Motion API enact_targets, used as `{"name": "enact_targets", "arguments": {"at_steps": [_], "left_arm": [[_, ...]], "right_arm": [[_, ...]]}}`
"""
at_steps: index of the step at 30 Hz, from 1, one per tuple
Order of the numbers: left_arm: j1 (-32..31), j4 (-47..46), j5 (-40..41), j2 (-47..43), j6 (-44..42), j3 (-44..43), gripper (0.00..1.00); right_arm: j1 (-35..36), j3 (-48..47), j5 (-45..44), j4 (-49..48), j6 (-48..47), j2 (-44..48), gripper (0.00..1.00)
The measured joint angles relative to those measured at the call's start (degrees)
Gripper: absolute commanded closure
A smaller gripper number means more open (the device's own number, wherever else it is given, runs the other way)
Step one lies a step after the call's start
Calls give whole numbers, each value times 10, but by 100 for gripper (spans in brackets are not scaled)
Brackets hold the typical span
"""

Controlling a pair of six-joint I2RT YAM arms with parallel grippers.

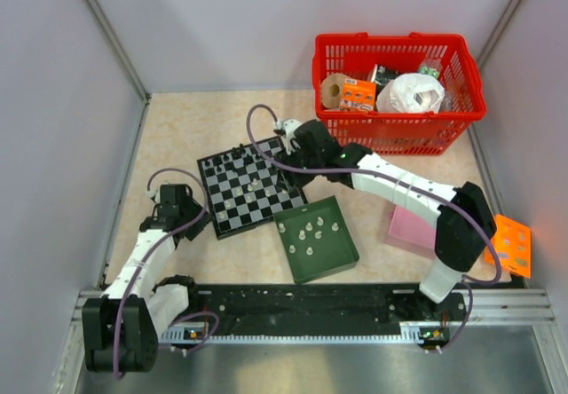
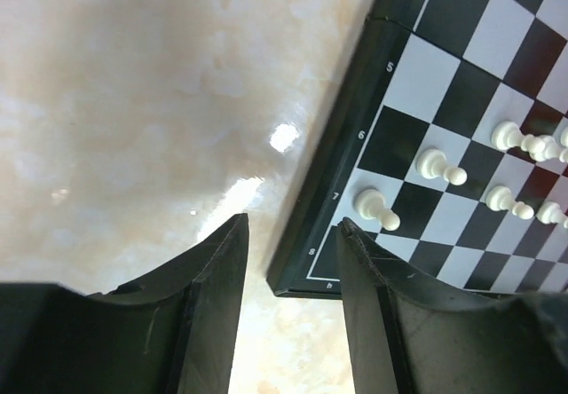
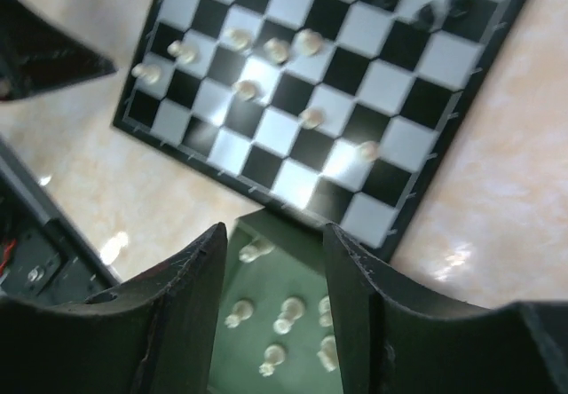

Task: Set up the chess pieces on the board

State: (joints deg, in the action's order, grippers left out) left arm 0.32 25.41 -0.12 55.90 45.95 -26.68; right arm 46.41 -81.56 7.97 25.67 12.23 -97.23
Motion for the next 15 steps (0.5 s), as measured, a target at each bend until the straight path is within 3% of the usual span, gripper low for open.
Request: {"name": "enact_targets", "arguments": {"at_steps": [3,9,15], "left_arm": [[0,22,28,-11,-3,-12,47],[0,49,99,-37,-8,-71,33],[8,48,138,-44,-16,-115,25]], "right_arm": [[37,31,14,-7,17,14,58],[136,85,47,-33,62,9,62],[156,123,44,-62,97,-18,65]]}}
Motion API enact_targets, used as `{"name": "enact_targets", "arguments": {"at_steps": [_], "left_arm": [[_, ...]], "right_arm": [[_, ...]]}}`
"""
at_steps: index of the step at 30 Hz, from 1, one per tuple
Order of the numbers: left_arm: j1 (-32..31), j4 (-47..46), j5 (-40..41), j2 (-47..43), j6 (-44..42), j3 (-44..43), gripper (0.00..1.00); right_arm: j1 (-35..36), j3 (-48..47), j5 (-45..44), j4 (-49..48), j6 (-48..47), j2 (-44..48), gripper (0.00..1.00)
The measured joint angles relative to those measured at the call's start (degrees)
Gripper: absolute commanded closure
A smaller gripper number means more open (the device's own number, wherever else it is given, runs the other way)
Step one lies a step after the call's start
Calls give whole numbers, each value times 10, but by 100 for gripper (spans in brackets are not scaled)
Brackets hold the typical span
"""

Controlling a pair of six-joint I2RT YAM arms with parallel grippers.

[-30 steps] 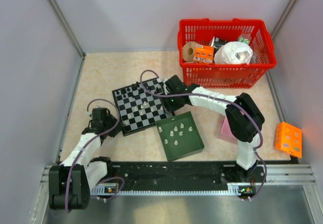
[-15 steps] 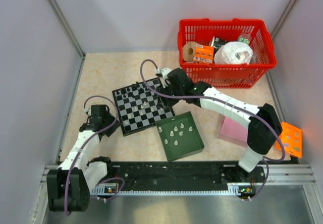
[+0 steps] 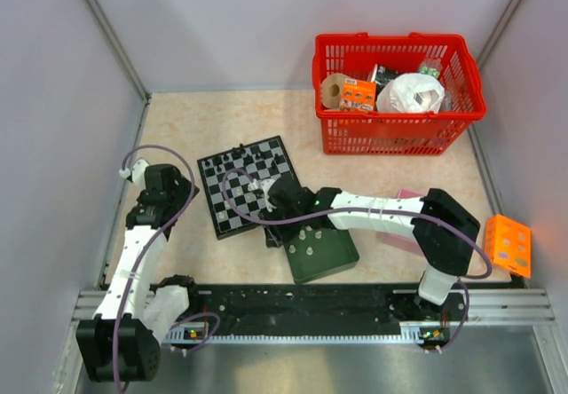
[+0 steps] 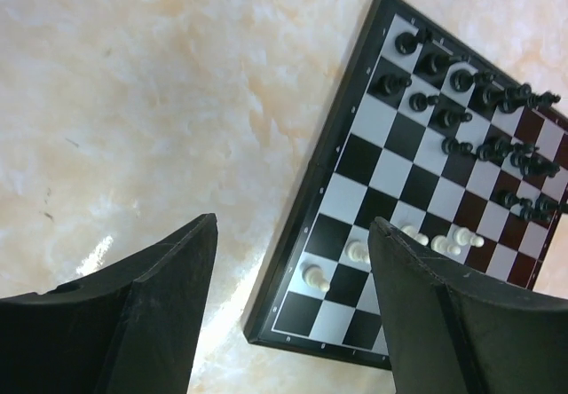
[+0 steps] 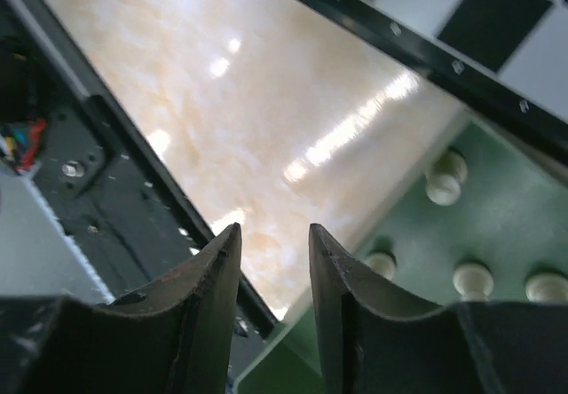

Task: Set up the chess pieces on the board

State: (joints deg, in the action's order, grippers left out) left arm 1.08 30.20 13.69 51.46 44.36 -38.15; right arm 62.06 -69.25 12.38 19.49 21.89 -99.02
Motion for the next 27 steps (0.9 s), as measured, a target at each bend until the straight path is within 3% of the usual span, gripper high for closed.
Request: {"name": "enact_targets", "arguments": {"at_steps": [9,15,17,22,27], "left_arm": [[16,-2,14,41,-39,-32,19],[23,-7,17,50,-61,-38,15],[24,-12,16,56,-67,-41,14],[27,-21,15,73,-83,-49,1],[31,-29,14,78,-94,-51,1]], "right_arm": [[-76,107,-40,7,5,25,64],[-108,118,-50,28,-23,62,56],[-108,113,-51,33,-26,68,47],[-107,106,-119,32,-17,129,1],[-115,120,-257,20,20,259,1]]}}
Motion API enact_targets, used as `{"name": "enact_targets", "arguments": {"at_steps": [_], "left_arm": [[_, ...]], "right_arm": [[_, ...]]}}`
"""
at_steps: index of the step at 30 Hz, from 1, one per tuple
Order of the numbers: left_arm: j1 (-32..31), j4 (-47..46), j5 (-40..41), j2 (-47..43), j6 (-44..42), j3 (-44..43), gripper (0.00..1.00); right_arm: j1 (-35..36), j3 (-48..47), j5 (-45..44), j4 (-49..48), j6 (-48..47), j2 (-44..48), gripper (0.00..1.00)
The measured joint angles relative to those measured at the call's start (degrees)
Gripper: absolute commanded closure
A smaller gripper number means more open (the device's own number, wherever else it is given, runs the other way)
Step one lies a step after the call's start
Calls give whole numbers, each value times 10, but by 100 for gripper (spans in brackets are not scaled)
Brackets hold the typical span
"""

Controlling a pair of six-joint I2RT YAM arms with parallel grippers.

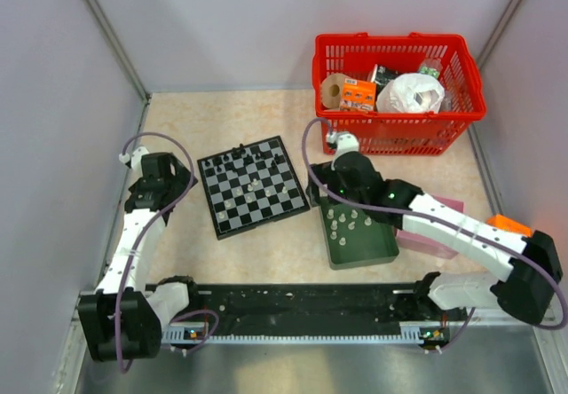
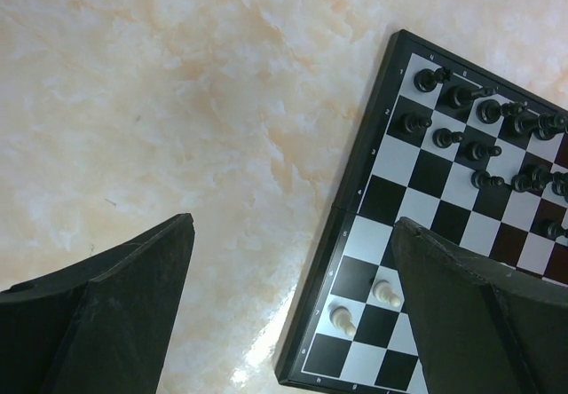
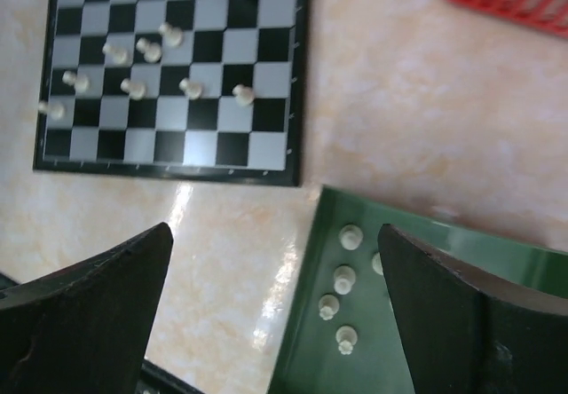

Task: Set up the chess pieces on the board

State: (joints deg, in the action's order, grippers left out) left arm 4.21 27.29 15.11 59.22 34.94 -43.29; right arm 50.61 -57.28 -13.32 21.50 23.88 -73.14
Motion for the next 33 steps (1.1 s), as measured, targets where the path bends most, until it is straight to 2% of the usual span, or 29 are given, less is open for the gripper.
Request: {"name": "enact_targets", "arguments": {"at_steps": [4,7,10,13,17,21,24,25,29,33], "left_arm": [[3,-14,-1,15,-3,-2,1],[3,-25,0,29,-4,-2,1],[3,-35,3,42,-4,-2,1],[3,-39,14,47,-3,-2,1],[3,-51,30,47,2,-2,1],[3,-58,35,48,10,-2,1],[3,-61,36,50,12,-2,1],[3,-62,36,51,13,-2,1],[3,-63,35,51,14,-2,1],[3,-63,33,51,14,-2,1]], "right_arm": [[-42,21,-57,13,40,45,4],[-85,61,-65,35,75,51,21],[-121,105,-56,64,102,64,30],[-148,123,-39,87,114,80,31],[-160,121,-14,90,109,83,16],[-160,87,21,96,90,47,13],[-161,61,47,87,73,15,17],[-162,57,50,84,71,9,21],[-162,43,80,84,51,-15,24],[-162,26,138,60,26,-23,34]]}}
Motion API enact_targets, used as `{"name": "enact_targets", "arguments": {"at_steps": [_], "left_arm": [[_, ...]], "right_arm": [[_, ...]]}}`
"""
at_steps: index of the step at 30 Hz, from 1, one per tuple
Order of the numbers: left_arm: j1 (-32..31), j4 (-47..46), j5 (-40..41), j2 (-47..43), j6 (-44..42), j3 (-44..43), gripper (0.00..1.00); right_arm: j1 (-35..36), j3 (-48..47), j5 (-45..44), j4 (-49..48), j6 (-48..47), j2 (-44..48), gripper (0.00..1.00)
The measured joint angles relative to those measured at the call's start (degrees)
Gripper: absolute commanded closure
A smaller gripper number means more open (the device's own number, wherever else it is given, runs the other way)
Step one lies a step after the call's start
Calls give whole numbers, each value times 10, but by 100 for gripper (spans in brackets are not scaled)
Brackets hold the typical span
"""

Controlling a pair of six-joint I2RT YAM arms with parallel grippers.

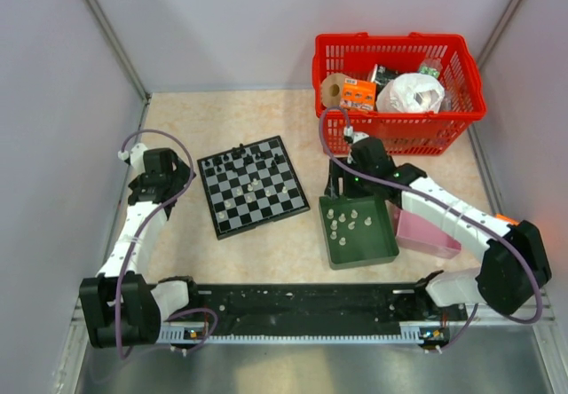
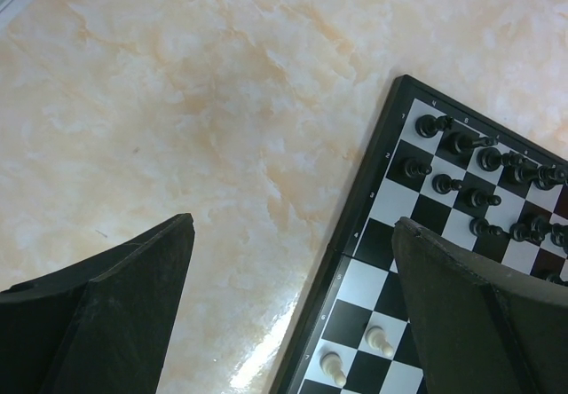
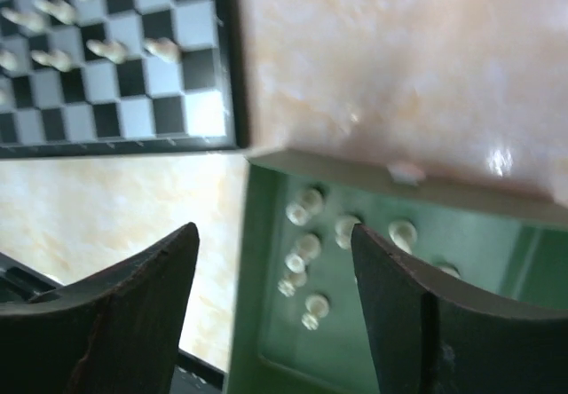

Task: Set up the chess pieces on the board

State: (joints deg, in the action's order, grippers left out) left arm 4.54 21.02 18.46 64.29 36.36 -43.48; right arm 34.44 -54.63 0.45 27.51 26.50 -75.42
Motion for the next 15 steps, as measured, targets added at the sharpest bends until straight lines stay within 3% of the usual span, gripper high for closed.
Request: {"name": "enact_targets", "arguments": {"at_steps": [5,15], "left_arm": [[0,1,-2,-1,5,0,1],[0,5,10,-27,23,3,2]], "right_arm": [[17,-108,29,-28,-24,-73,42],[100,-432,24,-12,-76,-364,48]]}}
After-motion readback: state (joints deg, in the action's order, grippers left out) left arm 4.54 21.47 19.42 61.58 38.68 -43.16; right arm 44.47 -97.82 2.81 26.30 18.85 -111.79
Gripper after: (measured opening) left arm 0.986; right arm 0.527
